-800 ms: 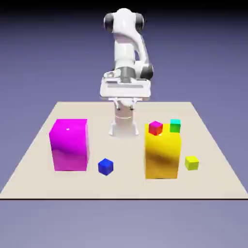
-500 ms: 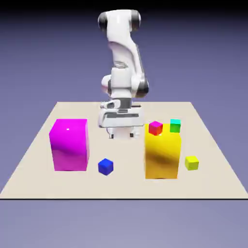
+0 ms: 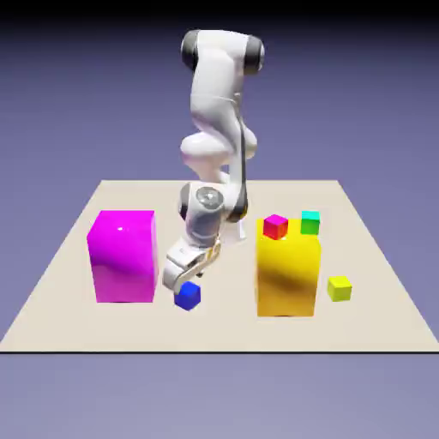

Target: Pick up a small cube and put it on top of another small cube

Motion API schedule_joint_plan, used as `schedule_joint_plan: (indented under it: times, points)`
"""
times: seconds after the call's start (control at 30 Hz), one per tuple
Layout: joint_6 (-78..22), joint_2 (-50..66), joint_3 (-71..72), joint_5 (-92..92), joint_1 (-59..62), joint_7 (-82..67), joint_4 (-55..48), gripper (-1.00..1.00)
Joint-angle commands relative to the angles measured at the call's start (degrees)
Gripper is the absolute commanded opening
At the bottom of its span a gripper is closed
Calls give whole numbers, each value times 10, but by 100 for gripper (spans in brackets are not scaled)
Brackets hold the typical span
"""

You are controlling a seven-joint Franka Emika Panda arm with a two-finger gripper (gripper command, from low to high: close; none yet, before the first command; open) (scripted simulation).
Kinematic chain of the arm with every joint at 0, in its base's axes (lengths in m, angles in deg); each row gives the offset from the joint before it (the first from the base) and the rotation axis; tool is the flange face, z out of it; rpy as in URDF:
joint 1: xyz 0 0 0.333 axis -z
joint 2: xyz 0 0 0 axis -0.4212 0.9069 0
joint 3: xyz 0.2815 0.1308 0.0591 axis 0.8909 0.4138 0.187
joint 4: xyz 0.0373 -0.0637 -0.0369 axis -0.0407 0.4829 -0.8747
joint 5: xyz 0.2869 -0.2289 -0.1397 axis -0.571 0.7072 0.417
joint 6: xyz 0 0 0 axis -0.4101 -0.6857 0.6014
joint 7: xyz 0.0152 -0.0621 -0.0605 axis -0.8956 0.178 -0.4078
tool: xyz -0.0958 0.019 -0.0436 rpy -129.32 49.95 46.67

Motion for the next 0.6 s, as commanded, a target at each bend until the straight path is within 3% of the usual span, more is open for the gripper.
schedule_joint_plan:
  times: [0.0, 0.03, 0.07, 0.4, 0.57]
  points:
    - [19, 21, 10, -9, 10, -6, -1, 0]
    - [37, 39, 20, -17, 20, -10, -2, 0]
    - [37, 39, 20, -17, 20, -10, -2, -100]
    - [-122, -102, -49, 32, -62, 28, 6, -100]
    - [-212, -118, -59, -57, -130, 92, -98, -100]
